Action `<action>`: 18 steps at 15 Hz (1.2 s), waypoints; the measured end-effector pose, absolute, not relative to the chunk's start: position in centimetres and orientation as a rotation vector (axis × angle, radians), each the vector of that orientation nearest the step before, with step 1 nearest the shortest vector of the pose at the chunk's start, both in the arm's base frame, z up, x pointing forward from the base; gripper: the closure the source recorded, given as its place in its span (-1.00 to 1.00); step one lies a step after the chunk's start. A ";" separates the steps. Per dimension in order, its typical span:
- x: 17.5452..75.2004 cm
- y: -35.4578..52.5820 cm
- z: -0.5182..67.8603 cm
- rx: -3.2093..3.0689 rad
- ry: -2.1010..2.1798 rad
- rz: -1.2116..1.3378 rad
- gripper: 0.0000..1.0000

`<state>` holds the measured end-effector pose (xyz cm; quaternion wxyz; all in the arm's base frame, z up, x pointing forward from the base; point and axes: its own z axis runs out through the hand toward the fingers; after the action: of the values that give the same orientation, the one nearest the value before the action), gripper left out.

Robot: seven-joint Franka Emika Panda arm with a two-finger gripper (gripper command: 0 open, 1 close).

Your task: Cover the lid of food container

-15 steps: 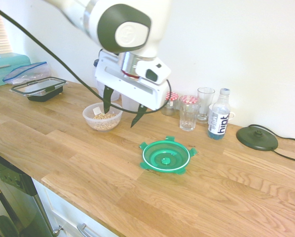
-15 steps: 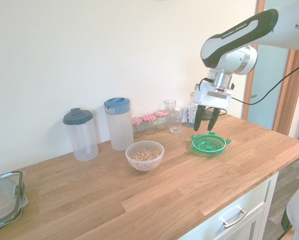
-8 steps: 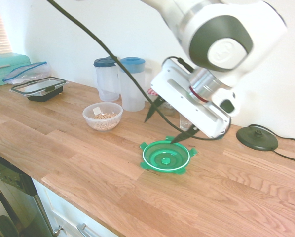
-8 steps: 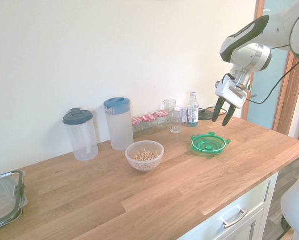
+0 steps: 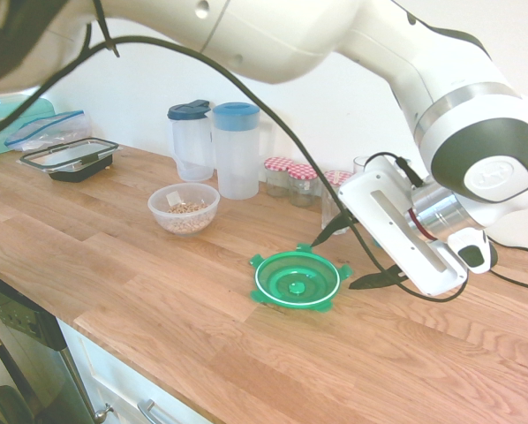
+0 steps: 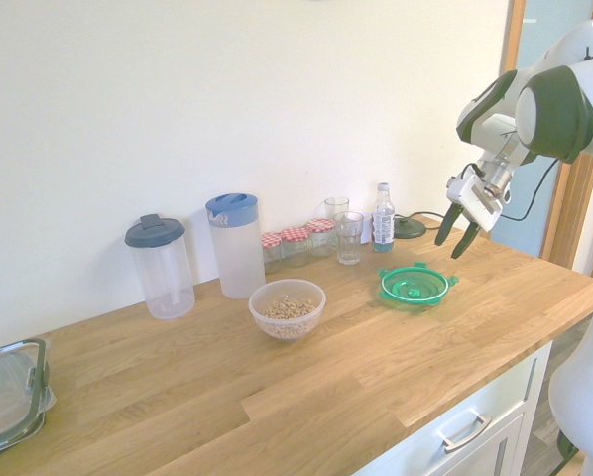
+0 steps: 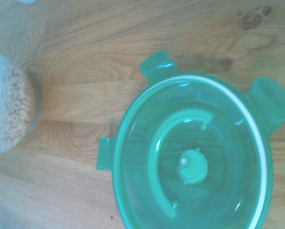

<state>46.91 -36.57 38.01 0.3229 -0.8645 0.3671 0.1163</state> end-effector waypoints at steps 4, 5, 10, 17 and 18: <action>49.2 -36.1 34.2 -2.235 0.949 0.351 -1.00; 49.7 -35.7 33.2 -2.231 0.942 0.368 -1.00; 51.7 -33.6 31.2 -2.218 0.914 0.392 1.00; 51.6 -33.1 30.2 -2.188 0.937 0.425 1.00; 51.6 -33.1 30.0 -2.182 0.948 0.435 1.00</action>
<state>51.56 -33.05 30.01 0.3537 -0.8440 0.3665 0.1682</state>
